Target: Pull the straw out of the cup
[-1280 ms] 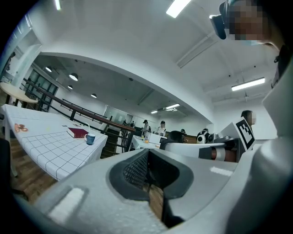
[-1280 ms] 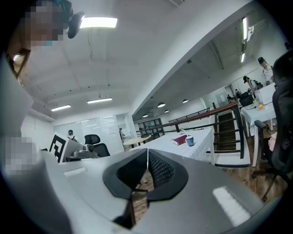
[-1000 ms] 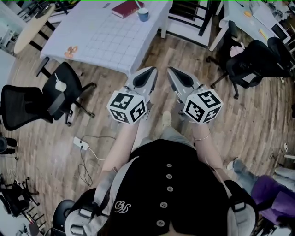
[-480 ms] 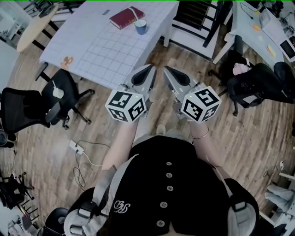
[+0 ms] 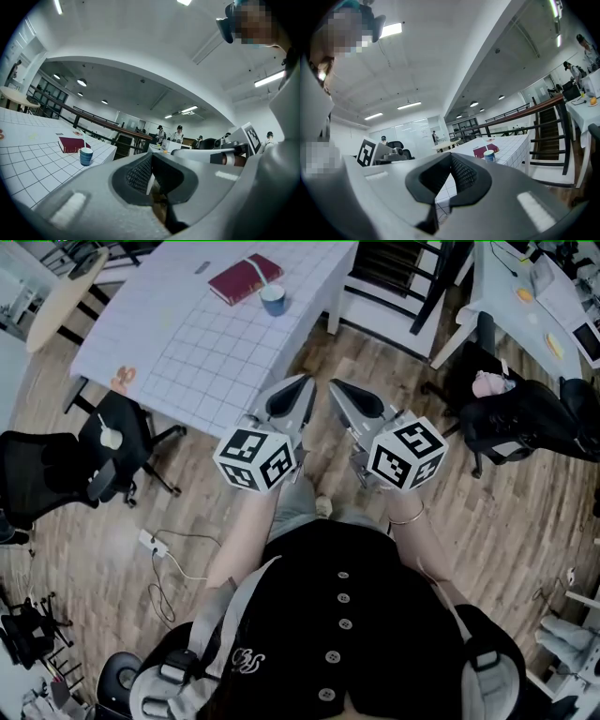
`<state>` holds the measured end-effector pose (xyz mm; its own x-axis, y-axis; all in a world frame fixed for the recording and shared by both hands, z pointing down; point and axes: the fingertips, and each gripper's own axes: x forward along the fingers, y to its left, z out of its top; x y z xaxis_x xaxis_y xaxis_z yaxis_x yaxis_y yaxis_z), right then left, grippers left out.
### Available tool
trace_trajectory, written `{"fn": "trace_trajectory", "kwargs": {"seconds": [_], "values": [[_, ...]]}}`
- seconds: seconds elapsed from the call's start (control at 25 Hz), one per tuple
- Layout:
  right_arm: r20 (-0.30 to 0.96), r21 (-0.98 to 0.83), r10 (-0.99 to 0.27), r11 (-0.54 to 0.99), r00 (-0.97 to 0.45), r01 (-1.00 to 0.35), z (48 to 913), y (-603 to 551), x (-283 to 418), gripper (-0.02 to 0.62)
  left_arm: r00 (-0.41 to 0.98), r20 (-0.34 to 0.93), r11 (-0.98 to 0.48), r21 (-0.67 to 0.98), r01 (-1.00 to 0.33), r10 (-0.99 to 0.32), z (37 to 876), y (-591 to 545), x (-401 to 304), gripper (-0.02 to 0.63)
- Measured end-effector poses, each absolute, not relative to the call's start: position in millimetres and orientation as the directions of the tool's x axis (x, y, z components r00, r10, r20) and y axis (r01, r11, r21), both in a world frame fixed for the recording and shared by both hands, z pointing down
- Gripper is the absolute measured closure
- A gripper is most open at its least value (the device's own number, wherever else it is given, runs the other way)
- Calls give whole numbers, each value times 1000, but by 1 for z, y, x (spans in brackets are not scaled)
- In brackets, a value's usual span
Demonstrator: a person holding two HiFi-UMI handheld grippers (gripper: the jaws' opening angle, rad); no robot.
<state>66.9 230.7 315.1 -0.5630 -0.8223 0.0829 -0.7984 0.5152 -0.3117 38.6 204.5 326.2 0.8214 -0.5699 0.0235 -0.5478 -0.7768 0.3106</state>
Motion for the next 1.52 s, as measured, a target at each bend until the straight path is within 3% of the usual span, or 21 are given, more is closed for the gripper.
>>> {"fn": "trace_trajectory", "kwargs": {"seconds": [1.12,1.52], "values": [[143,-294,-821,498,-553,-816,331,-23,66,595,798,32,-746,336,-576,-602,334,-51,27,607],[167,-303,-821,484,-546,-821,339,-72,61,595,804,65,-746,335,-575,-591,346,-96,25,607]]}}
